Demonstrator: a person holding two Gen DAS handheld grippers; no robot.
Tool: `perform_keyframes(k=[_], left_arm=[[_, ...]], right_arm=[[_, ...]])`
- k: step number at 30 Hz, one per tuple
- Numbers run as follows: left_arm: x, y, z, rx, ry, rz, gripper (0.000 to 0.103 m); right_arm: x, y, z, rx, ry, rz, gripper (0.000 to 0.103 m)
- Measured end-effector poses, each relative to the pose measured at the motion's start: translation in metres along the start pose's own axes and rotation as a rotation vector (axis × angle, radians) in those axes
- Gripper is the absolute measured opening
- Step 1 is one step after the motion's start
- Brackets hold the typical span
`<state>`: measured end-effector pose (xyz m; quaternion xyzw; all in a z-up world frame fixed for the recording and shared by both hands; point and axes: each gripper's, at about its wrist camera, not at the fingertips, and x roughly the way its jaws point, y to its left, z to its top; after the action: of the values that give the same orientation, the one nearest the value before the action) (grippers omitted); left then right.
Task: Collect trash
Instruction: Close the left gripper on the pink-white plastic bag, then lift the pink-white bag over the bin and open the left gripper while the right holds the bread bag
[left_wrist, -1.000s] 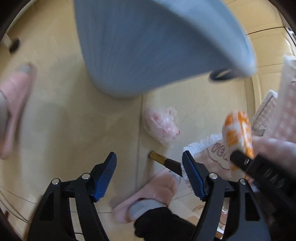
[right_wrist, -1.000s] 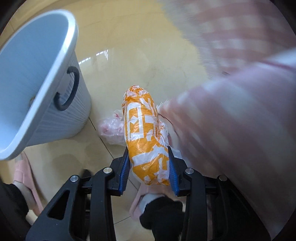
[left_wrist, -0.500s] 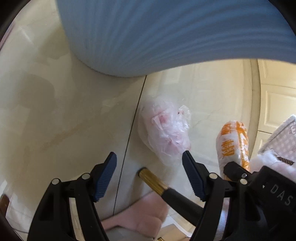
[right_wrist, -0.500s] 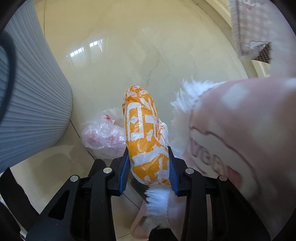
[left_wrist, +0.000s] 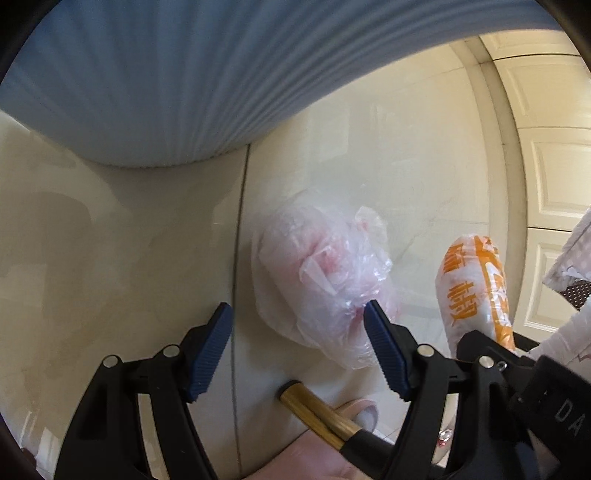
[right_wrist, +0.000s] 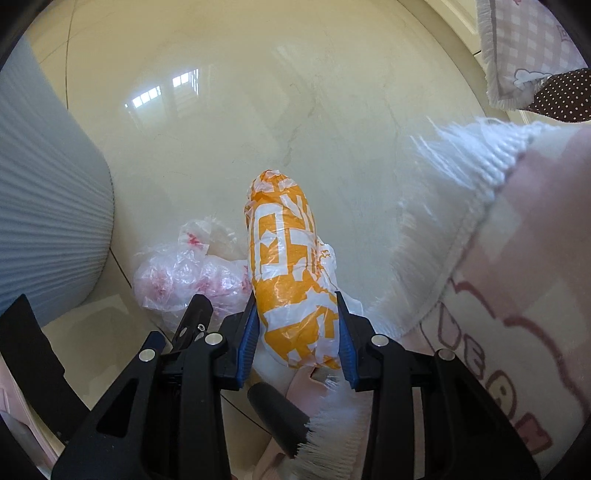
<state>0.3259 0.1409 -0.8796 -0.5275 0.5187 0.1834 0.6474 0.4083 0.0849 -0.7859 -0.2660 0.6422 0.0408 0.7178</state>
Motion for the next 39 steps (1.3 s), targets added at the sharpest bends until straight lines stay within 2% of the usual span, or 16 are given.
perform_keyframes(k=[4, 6, 7, 8, 11, 12, 13, 19, 24, 31, 35, 39], left_arm=[[0.003, -0.002, 0.001, 0.011, 0.012, -0.007, 0.069], [0.004, -0.001, 0.002, 0.027, 0.02, 0.002, 0.064], [0.007, -0.002, 0.007, 0.032, 0.019, -0.008, 0.045], [0.009, -0.003, 0.007, 0.036, 0.041, -0.085, 0.03], [0.012, -0.002, 0.005, 0.036, 0.064, -0.114, 0.018], [0.012, -0.001, 0.005, 0.034, 0.072, -0.124, 0.008], [0.011, -0.001, 0.006, 0.037, 0.079, -0.133, 0.005], [0.012, -0.003, 0.004, 0.034, 0.092, -0.147, 0.001], [-0.002, 0.018, -0.015, -0.052, 0.093, -0.117, 0.001], [-0.074, 0.036, -0.036, -0.016, 0.086, -0.022, 0.001], [-0.119, 0.037, -0.043, 0.05, 0.078, 0.026, 0.001], [-0.157, 0.026, -0.051, 0.111, 0.066, 0.035, 0.001]], right_arm=[[0.004, 0.0, -0.001, 0.002, 0.014, 0.013, 0.036], [0.004, 0.001, -0.005, -0.009, 0.02, 0.019, 0.036], [0.002, 0.001, -0.005, -0.015, 0.026, 0.027, 0.036], [0.002, 0.0, -0.005, -0.019, 0.032, 0.033, 0.036], [0.004, 0.005, -0.007, -0.039, 0.04, 0.048, 0.036], [0.004, 0.007, -0.007, -0.045, 0.042, 0.053, 0.036], [0.003, 0.009, -0.007, -0.055, 0.041, 0.056, 0.036], [-0.002, 0.009, -0.004, -0.058, 0.036, 0.057, 0.036], [-0.01, 0.009, -0.013, -0.071, 0.083, 0.074, 0.036], [-0.049, 0.036, -0.05, -0.17, 0.103, 0.098, 0.035], [-0.077, 0.036, -0.068, -0.164, 0.11, 0.13, 0.035], [-0.11, 0.029, -0.076, -0.134, 0.108, 0.151, 0.035]])
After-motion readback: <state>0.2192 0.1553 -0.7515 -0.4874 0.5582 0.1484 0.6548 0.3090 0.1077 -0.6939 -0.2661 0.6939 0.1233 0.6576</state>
